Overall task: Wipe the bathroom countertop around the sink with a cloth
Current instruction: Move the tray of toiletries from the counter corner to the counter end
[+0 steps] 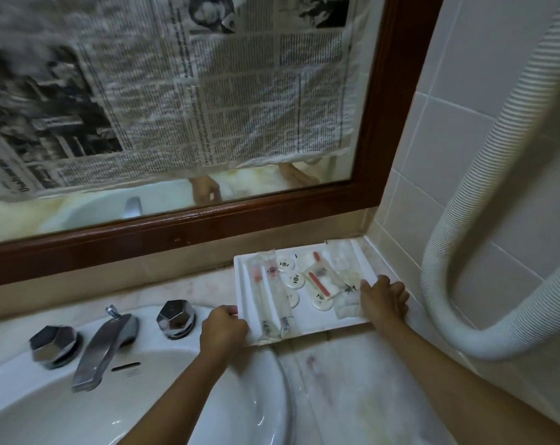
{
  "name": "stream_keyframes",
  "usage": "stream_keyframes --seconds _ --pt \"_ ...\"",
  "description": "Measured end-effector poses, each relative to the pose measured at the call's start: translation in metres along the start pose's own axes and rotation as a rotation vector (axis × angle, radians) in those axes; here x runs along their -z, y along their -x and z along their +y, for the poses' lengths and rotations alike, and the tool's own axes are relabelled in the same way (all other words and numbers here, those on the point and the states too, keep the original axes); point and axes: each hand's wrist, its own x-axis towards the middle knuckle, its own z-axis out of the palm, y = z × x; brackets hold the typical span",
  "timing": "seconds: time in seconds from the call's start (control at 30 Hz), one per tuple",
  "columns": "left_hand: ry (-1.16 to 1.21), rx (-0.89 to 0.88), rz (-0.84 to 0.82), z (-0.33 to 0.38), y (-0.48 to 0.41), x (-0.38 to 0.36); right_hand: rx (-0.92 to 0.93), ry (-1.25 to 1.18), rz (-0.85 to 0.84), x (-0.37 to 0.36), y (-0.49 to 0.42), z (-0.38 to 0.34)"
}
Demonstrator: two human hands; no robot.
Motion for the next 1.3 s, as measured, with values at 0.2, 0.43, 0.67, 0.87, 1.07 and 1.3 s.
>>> stream_keyframes --seconds 0.2,0.43,0.67,0.87,1.07,1.3 --pt "0.128 0.030 0.045 -0.037 0.055 0.056 0.007 -0.119 0.036 0.015 0.071 -0.007" --pt "0.275 0.034 0.116 -0.106 0.164 0.163 0.082 -0.181 0.026 0.015 0.201 -0.026" --pt "0.417 0.054 0.215 -0.211 0.276 0.285 0.194 -0.236 -0.092 -0.020 0.356 -0.058" --pt "0.518 0.141 0.385 -0.306 0.362 0.378 0.386 -0.227 -0.238 -0.084 0.488 -0.097" --pt "0.605 0.240 0.566 -0.379 0.422 0.452 0.533 -0.241 -0.418 -0.144 0.603 -0.149" --pt "0.703 0.361 0.780 -0.453 0.445 0.524 0.710 -0.182 -0.592 -0.236 0.713 -0.224"
